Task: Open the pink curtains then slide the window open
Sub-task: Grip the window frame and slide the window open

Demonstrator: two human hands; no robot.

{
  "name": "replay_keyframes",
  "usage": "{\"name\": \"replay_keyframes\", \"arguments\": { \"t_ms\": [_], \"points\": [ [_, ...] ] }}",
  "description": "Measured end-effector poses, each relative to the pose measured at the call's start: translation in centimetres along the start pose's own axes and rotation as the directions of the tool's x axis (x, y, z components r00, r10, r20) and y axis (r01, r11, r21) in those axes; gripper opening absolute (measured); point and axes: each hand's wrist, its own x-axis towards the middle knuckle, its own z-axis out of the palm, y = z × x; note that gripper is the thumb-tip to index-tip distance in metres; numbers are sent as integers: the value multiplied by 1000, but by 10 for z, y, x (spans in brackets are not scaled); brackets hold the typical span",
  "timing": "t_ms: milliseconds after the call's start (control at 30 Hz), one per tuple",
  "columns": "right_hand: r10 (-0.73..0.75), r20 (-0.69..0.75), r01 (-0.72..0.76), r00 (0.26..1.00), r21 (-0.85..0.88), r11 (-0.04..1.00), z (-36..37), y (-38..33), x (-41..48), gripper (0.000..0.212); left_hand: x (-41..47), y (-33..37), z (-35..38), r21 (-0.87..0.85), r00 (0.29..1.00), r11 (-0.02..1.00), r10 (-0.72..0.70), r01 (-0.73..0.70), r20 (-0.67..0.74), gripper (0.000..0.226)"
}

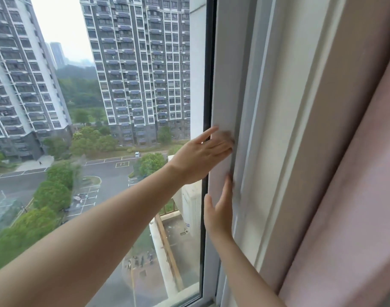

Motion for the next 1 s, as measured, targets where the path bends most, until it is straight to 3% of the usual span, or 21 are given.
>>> {"name": "replay_keyframes", "arguments": {
  "t_ms": [133,333,567,833,1000],
  "points": [
    [144,-4,-141,990,150,979,8,-1,9,79,23,-1,3,53,994,997,54,-49,-90,40],
    [245,-17,-227,970,317,921,14,-13,11,85,29,-6,5,147,991,983,116,-106,-63,41],
    [302,-100,-253,948,342,905,23,-22,5,84,27,-10,2,139,983,978,168,-156,-76,46],
    [305,-143,-257,942,280,925,58,-32,-25,77,-17,-24,-3,132,977,981,161,-142,-142,35],
    [306,-155,-253,939,288,924,82,-40,-45,76,-50,-36,-11,117,981,982,160,-148,-106,42]
  ]
}}
